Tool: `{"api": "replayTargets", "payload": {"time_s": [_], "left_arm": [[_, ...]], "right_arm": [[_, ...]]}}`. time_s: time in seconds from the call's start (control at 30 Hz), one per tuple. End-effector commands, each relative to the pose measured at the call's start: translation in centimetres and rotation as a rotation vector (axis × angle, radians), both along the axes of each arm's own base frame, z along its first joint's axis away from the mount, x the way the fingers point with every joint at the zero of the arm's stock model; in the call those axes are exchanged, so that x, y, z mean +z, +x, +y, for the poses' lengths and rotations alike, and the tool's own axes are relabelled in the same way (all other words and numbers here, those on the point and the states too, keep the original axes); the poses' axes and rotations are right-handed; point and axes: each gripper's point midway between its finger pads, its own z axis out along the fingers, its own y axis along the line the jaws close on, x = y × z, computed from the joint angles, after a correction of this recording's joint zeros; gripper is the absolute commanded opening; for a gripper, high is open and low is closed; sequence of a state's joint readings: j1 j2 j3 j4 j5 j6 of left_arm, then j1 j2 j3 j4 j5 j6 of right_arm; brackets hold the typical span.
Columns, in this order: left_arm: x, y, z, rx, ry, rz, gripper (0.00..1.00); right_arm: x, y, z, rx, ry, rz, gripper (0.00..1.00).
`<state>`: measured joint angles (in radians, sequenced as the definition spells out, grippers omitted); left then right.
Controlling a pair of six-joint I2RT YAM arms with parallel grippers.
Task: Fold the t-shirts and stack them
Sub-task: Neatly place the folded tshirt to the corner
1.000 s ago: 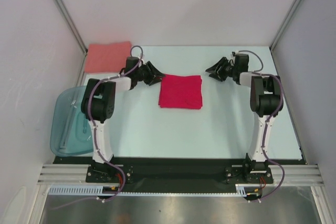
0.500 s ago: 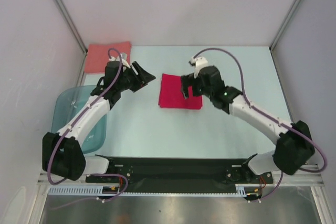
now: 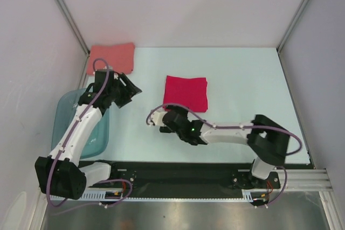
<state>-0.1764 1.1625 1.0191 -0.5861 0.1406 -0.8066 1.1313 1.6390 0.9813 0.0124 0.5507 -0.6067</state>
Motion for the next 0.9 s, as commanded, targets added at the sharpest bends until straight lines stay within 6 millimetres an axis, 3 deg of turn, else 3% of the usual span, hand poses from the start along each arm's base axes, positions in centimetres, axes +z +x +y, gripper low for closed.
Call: {"api": "replayTargets", "payload": {"time_s": [0.0,0.03,0.07,0.1,0.27,0.5,0.63,0.7,0.8,0.87], "left_arm": [[-0.2,-0.4,2.5,0.060,0.050,0.058,0.70],[-0.8,-0.6,2.7,0.061,0.045,0.075,0.70],[-1.0,-0.5,3.3,0.073,0.044,0.080,0.71],[-1.2,-0.5,3.5,0.071,0.047,0.082,0.71],[-2.8,-0.2,4.2,0.042,0.027,0.121,0.73],[-5.0,0.1,4.4,-0.017,-0.087,0.169,0.74],[-5.2,0.5,4.9,-0.019,-0.086,0.146,0.74],[-5.2,0.7,5.2,-0.009,-0.078,0.141,0.79],[-5.0,1.1,4.7,-0.034,-0.104,0.117,0.92],[-4.9,1.6,4.2,-0.054,-0.134,0.091,0.94]], "right_arm": [[-0.4,1.9,1.9,0.053,-0.149,-0.115,0.75],[-1.0,2.1,2.3,0.062,-0.167,-0.122,0.66],[-2.5,2.3,2.6,0.078,-0.210,-0.119,0.62],[-2.4,2.5,3.4,0.089,-0.196,-0.128,0.60],[-5.7,3.4,4.3,0.126,-0.287,-0.122,0.60],[-7.5,6.1,4.7,0.145,-0.332,-0.098,0.58],[-9.1,6.9,4.7,0.169,-0.370,-0.054,0.43],[-9.1,7.4,4.5,0.158,-0.373,-0.045,0.39],[-9.1,7.5,4.5,0.158,-0.353,-0.020,0.22],[-8.3,7.7,4.7,0.146,-0.317,-0.014,0.15]]}}
